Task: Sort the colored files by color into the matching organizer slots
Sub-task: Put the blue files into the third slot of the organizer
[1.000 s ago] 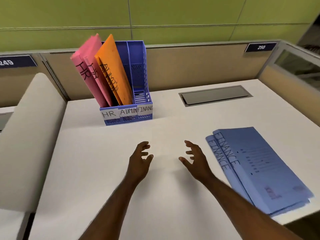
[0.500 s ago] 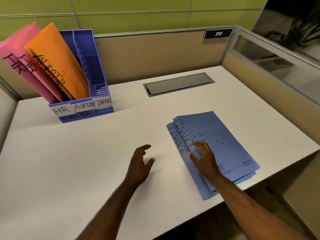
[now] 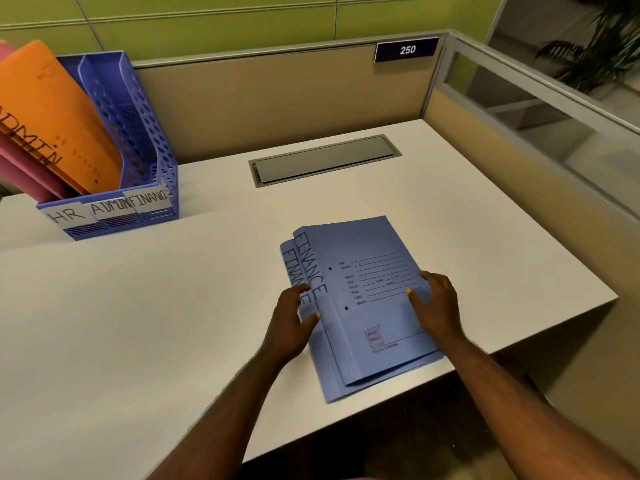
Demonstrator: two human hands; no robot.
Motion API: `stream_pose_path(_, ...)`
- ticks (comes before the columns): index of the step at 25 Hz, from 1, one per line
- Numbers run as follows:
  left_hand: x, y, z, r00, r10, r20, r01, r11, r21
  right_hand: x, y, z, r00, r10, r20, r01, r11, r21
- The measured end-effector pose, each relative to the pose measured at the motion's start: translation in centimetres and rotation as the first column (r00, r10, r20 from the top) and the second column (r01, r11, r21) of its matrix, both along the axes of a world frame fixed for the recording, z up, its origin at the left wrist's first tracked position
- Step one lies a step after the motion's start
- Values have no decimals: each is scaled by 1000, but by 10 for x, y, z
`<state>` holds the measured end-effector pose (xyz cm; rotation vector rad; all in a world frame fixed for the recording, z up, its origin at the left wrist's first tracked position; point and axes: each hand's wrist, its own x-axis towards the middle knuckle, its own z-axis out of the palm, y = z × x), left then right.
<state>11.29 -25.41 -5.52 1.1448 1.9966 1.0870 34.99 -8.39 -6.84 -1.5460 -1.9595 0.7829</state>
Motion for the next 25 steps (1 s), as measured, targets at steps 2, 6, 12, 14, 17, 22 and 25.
stream_pose_path(2,9,11,-1,1000,-12,-4,12,1000,-15,10,9,-3,1000,-18,2,18,999,-51)
stream_pose_path(6,22,27,-4,999,-8,38,10,998,-58,22,21,-12,999,-27,36,31,991,-129)
stream_pose_path(12,31,45,-11,977,165,138,-157,985,-64,23,22,-24,998,-21,65,32,987,-160)
stream_pose_path(14,32,52,-10,912,302,277,-285,953,-103,22,22,-25,998,-16,61,26,987,-158)
stream_pose_path(17,27,62,-6,786,431,443,-396,902,-174,22,23,-25,999,-19,50,27,987,-156)
stream_pose_path(22,25,68,1,762,329,557,-289,944,-162,24,23,-24,1000,-13,19,16,983,-184)
stream_pose_path(25,30,67,7,700,269,662,-280,955,-92,26,27,-20,1000,-12,-3,11,973,-232)
